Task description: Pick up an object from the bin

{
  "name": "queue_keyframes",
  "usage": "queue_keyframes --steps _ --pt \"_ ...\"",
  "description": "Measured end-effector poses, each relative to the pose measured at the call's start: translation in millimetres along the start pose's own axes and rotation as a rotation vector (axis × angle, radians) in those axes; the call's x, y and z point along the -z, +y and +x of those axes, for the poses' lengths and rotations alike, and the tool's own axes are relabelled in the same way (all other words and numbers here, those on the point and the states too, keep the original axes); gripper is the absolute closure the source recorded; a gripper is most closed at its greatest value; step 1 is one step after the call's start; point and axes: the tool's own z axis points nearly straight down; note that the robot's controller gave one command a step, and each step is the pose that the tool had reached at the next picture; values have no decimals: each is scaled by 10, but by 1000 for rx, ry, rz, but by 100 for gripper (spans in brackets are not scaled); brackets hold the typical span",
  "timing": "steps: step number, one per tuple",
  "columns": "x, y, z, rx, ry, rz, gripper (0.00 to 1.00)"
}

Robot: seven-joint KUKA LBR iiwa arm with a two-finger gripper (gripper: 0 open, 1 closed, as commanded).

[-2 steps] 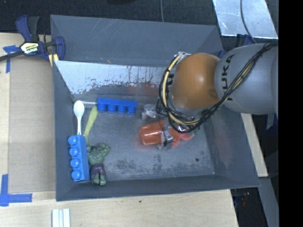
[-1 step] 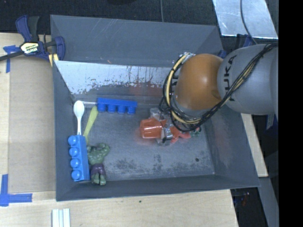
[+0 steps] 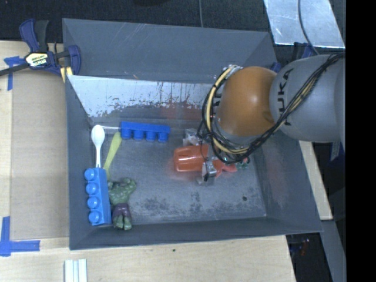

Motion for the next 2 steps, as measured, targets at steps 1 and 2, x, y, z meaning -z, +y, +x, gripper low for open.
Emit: queue_keyframes --steps 1,2 --pt "-2 -1 1 0 1 0 100" --pt "-2 -1 1 -1 1 0 100"
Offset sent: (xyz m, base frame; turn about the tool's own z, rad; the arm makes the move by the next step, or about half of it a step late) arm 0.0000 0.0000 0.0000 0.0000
